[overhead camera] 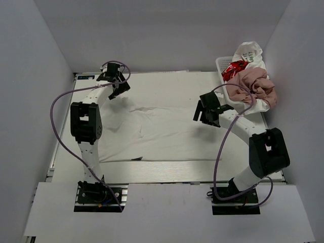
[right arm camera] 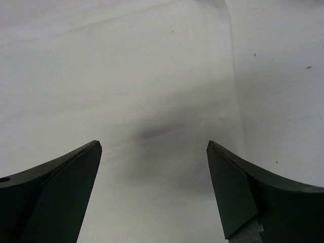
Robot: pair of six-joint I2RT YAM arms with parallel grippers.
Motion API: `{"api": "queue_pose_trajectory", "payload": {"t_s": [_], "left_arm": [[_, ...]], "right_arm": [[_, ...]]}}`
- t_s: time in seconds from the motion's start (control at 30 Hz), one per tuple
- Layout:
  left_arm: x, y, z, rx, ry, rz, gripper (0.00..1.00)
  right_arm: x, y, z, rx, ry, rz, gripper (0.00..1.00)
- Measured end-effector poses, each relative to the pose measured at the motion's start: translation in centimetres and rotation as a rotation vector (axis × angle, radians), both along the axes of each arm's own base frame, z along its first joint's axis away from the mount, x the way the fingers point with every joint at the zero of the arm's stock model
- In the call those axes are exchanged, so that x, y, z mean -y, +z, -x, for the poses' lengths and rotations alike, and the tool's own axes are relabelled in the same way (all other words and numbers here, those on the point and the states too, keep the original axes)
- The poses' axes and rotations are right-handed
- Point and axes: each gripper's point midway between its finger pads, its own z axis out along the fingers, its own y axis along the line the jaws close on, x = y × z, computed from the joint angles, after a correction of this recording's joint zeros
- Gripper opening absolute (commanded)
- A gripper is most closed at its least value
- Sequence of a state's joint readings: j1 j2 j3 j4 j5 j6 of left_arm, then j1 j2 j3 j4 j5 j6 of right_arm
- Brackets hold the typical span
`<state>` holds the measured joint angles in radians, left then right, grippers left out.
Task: Fold and stack the t-shirts
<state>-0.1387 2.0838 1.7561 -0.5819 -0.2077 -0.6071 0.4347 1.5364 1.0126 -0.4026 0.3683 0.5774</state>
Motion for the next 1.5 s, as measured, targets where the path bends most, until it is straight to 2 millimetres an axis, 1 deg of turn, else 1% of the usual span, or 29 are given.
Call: {"api": "queue_pose_trajectory", "payload": {"t_s": [0.07,0.13,0.17,0.2,0.23,0.3,0.37,0.4,0.5,0.57,0.6,0.67,0.7,0.73,0.77,0.83,0.87,0.97,1.03,1.13,1.2,1.3,1.4,1.5], "left_arm": [[-0.1,-2.5,0.0,-0.050,-0.014,-0.008,0.81],[-0.1,-4.8,0.4,-0.105,-0.026,-0.017,0.73],[-0.1,-5.6,0.6,-0.122,-0.030,-0.018,0.71],[0.0,-6.2,0.7,-0.137,-0.038,-0.017,0.67],[0.1,-6.7,0.8,-0.147,-0.044,-0.016,0.67],[0.2,-7.0,0.8,-0.152,-0.053,-0.012,0.63],[0.3,-6.9,0.7,-0.148,-0.057,-0.008,0.60],[0.4,-6.8,0.5,-0.142,-0.060,-0.005,0.60],[0.6,-6.3,-0.4,-0.118,-0.065,0.001,0.53],[0.8,-6.2,-1.2,-0.099,-0.067,0.005,0.52],[0.8,-6.4,-1.4,-0.098,-0.068,0.005,0.52],[1.0,-6.6,-1.8,-0.096,-0.070,0.010,0.45],[1.1,-6.7,-2.0,-0.095,-0.074,0.013,0.45],[1.1,-6.9,-2.2,-0.096,-0.076,0.014,0.40],[1.2,-7.1,-2.4,-0.096,-0.079,0.017,0.26],[1.3,-7.6,-2.5,-0.101,-0.079,0.022,0.05],[1.4,-7.9,-2.4,-0.109,-0.081,0.026,0.00],[1.5,-8.0,-2.4,-0.110,-0.090,0.028,0.00],[1.5,-8.0,-2.4,-0.110,-0.091,0.029,0.00],[1.5,-7.7,-2.5,-0.101,-0.094,0.027,0.00],[1.4,-7.3,-2.1,-0.096,-0.098,0.024,0.00],[1.3,-6.2,-1.2,-0.087,-0.102,0.017,0.00],[1.1,-4.6,-0.7,-0.060,-0.107,0.013,0.00],[1.0,-3.1,-0.1,-0.036,-0.109,0.012,0.00]], "right_arm": [[0.4,-0.1,-1.0,-0.006,-0.023,0.014,0.90],[0.9,-0.2,-1.9,-0.011,-0.045,0.023,0.90],[1.2,-0.2,-2.5,-0.011,-0.057,0.026,0.90],[1.4,-0.2,-3.0,-0.012,-0.068,0.027,0.90],[1.6,-0.2,-3.5,-0.012,-0.076,0.026,0.90],[2.1,-0.3,-4.4,-0.014,-0.093,0.028,0.90],[2.5,-0.5,-5.0,-0.020,-0.105,0.030,0.90],[2.7,-0.8,-5.2,-0.026,-0.110,0.030,0.90],[3.1,-1.4,-5.2,-0.047,-0.117,0.030,0.90],[3.3,-1.6,-5.1,-0.054,-0.119,0.030,0.90],[3.3,-1.6,-5.1,-0.055,-0.117,0.029,0.90],[3.4,-1.7,-5.1,-0.057,-0.117,0.028,0.90],[3.4,-1.7,-5.1,-0.058,-0.116,0.028,0.90],[3.5,-1.7,-5.1,-0.059,-0.115,0.029,0.90],[3.5,-1.7,-5.1,-0.059,-0.116,0.029,0.90],[3.8,-1.7,-5.2,-0.061,-0.117,0.032,0.90],[3.9,-1.8,-5.2,-0.064,-0.120,0.034,0.90],[4.4,-2.3,-5.3,-0.080,-0.130,0.038,0.90],[4.6,-2.6,-5.8,-0.088,-0.137,0.039,0.90],[4.4,-2.9,-7.2,-0.089,-0.141,0.034,0.90],[4.2,-2.9,-8.4,-0.080,-0.143,0.031,0.90],[3.9,-2.8,-10.5,-0.060,-0.146,0.033,0.90],[3.8,-2.9,-12.7,-0.038,-0.156,0.052,0.89],[4.2,-3.5,-13.9,-0.034,-0.166,0.083,0.88]]}}
